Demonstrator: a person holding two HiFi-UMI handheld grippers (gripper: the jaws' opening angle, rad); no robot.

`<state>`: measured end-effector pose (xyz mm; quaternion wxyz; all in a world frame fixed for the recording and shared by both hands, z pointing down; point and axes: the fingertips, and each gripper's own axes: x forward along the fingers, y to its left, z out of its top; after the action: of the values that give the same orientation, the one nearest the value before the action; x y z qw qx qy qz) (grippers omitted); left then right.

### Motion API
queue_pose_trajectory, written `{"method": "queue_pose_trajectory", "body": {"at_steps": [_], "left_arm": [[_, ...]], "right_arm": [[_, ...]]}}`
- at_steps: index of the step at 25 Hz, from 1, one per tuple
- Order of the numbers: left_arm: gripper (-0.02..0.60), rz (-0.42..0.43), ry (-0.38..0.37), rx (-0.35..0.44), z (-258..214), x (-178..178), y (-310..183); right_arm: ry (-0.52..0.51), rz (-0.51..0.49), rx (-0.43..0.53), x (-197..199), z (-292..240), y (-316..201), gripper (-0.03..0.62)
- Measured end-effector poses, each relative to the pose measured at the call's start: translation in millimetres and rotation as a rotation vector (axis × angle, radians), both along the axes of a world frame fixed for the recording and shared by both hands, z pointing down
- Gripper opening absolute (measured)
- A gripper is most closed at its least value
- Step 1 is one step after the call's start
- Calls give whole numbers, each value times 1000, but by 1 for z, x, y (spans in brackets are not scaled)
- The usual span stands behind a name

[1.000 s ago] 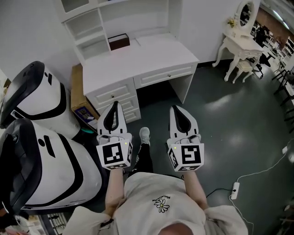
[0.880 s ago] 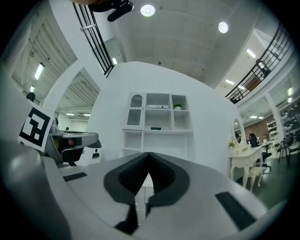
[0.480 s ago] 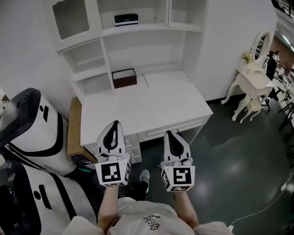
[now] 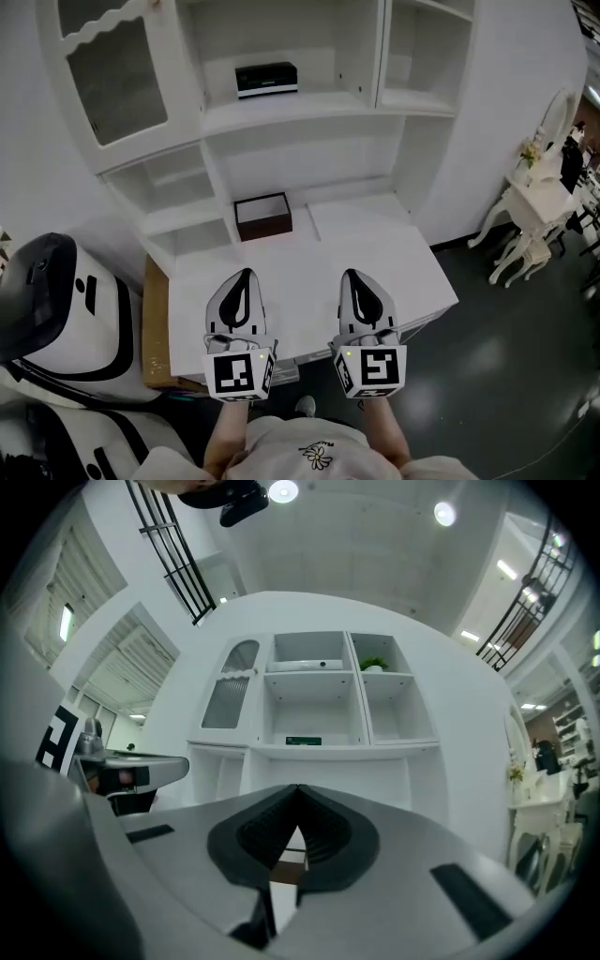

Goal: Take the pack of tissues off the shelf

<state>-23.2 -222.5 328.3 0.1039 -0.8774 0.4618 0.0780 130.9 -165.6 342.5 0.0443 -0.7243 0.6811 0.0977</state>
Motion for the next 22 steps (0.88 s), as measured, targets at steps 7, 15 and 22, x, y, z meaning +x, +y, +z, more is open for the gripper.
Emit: {"method": "queue_pose_trajectory", "body": {"at_steps": [7,15,22], "left_arm": [[0,-3,3,-40,-3,29,-48],[0,-54,4,-81,5,54,-71],[0,-90,-7,-61,-2,67,-84]], "right_arm": [[-3,-48,-35,10,7,-50,2],[-49,-127,-76,31,16,-89,2],[-59,-142,-51,57,10,-108,2]]}}
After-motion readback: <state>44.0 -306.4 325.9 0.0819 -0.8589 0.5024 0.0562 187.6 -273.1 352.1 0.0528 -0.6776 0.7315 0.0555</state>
